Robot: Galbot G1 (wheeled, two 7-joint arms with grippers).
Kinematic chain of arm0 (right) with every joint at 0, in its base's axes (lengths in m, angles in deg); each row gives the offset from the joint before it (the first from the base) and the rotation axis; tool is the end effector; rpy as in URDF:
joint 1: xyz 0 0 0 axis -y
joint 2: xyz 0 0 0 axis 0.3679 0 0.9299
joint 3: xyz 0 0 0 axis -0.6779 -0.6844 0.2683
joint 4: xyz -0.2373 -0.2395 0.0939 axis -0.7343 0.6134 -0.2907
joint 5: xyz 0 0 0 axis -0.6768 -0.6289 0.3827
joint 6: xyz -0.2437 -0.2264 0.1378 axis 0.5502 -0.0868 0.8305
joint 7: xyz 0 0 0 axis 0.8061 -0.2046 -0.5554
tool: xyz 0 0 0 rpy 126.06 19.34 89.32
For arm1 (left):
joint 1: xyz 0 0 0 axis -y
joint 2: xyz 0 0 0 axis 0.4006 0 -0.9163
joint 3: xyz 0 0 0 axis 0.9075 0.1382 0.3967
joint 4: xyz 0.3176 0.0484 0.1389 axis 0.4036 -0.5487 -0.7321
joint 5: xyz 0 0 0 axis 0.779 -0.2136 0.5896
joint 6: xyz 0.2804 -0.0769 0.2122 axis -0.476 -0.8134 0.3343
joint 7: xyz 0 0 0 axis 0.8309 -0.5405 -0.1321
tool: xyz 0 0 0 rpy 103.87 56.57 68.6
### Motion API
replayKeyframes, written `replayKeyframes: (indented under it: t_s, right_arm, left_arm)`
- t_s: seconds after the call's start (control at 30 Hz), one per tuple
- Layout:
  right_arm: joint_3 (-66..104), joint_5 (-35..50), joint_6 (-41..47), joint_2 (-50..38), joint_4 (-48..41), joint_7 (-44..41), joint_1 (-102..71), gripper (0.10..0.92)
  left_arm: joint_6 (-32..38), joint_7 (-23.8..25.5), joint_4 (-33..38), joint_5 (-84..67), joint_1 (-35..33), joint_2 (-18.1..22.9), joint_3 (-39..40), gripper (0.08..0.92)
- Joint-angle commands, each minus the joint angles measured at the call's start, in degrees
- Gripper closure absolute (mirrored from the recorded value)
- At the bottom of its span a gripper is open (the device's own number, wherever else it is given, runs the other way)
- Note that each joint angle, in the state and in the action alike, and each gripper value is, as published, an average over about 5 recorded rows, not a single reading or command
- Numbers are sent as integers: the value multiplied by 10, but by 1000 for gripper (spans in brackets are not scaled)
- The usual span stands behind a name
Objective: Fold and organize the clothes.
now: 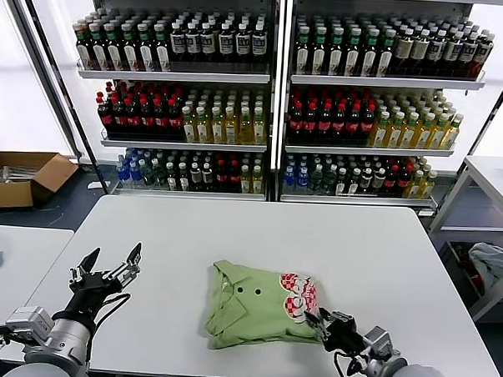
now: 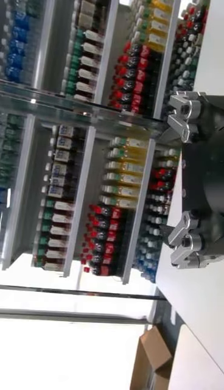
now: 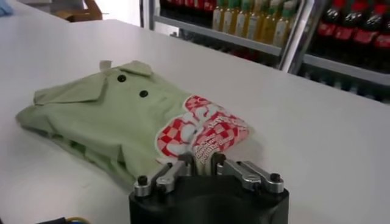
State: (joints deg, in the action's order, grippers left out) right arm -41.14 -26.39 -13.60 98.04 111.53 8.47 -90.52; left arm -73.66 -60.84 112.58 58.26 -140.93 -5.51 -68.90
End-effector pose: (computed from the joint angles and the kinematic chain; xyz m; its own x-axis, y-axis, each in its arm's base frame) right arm 0.2265 -0.0744 -0.2716 -0.7386 -0.4527 0.4995 -0.5707 0.8143 -0.1058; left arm 0.1801 0.0723 -0.1745 -0.9829 -0.0097 0.1838 -0.0425 0.9836 -0.1752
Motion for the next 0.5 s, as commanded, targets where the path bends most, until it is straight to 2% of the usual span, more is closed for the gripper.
replayKeyframes:
  t_s: [0.03,0.23,0.5]
  right_arm:
    - [87,-3,-38,33,70,33,-77,666]
    - [-28,3,-51,105,37,56,26,484]
    - [-124,10,-1,160,-110,51,118,269]
  left_arm:
    - [-2,-1,5,0,-2,1,-2,177]
    - [-2,-1,12,0,-8,4,-1,177]
    - [-1,0,18,-4,-19,13,-2,177]
